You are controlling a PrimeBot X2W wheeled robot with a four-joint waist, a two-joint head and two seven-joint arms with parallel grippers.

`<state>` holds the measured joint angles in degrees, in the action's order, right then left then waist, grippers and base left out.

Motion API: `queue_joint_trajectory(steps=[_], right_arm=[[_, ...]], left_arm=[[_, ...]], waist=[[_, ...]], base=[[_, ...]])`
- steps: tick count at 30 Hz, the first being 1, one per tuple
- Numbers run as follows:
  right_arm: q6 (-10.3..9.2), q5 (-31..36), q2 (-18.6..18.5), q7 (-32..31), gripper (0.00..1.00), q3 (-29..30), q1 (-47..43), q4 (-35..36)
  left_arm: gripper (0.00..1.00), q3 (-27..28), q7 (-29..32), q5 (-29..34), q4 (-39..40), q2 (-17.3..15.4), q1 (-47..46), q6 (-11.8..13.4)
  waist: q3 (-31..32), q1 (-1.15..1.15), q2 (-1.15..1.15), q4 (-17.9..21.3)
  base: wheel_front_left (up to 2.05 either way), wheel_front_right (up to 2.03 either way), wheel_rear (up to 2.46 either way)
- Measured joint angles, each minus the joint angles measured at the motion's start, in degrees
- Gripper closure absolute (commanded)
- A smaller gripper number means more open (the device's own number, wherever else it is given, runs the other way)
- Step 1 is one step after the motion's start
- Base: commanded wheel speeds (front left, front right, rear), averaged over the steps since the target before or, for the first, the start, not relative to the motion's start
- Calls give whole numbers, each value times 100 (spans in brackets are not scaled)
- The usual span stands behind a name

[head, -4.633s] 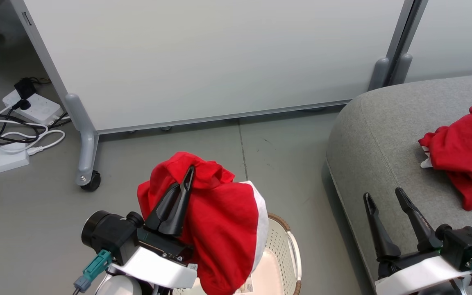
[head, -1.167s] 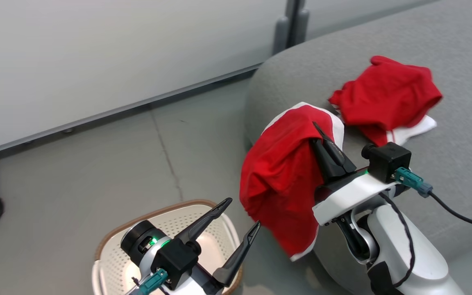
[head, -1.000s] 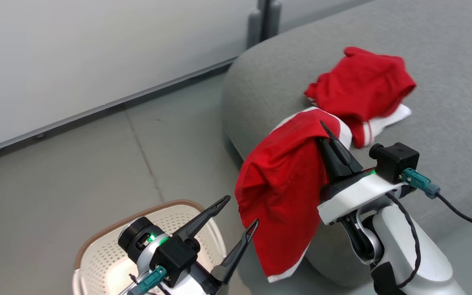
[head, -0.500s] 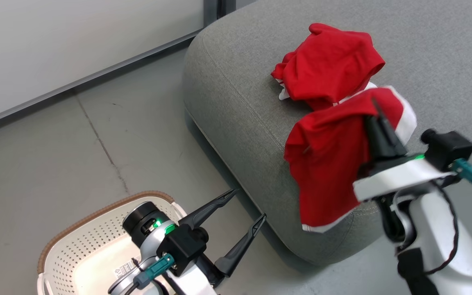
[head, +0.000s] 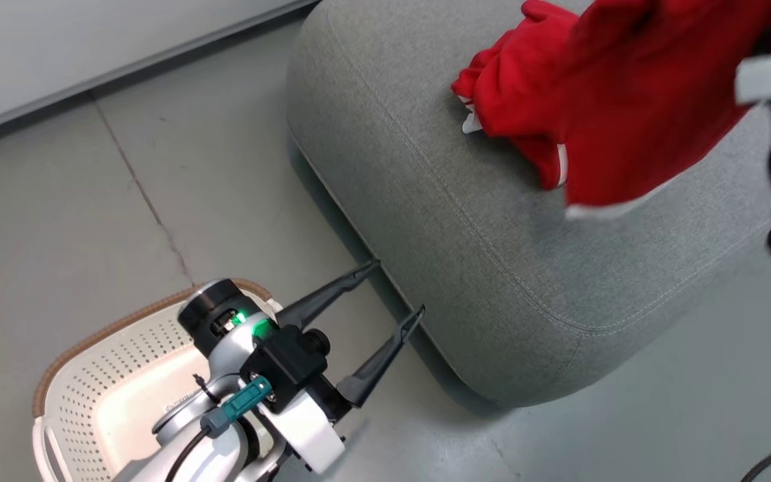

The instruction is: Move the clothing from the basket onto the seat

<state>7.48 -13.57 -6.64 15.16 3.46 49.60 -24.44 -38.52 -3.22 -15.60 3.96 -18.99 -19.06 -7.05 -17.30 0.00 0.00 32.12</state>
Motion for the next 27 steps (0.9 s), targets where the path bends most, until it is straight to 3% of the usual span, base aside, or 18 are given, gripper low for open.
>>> queue_joint_trajectory(steps=[6,14,20,27], right_arm=[[1,51,-598,1,100,426,1042,-379],[0,46,-1144,0,100,913,1482,-703],[1,-35,-1269,1,100,1068,1433,-1327],[1,-53,-1063,1,100,950,1244,-2182]], left_arm=[[0,60,219,154,341,-180,-297,24],[0,13,520,347,761,-450,-828,5],[0,-175,673,443,932,-556,-1204,-2],[0,-311,731,457,983,-653,-1362,-3]], waist=[[-449,0,0,-100],[-1280,0,0,-440],[-1903,0,0,-735],[-2505,0,0,-963]], base=[[0,0,0],[0,0,0],[0,0,0],[0,0,0]])
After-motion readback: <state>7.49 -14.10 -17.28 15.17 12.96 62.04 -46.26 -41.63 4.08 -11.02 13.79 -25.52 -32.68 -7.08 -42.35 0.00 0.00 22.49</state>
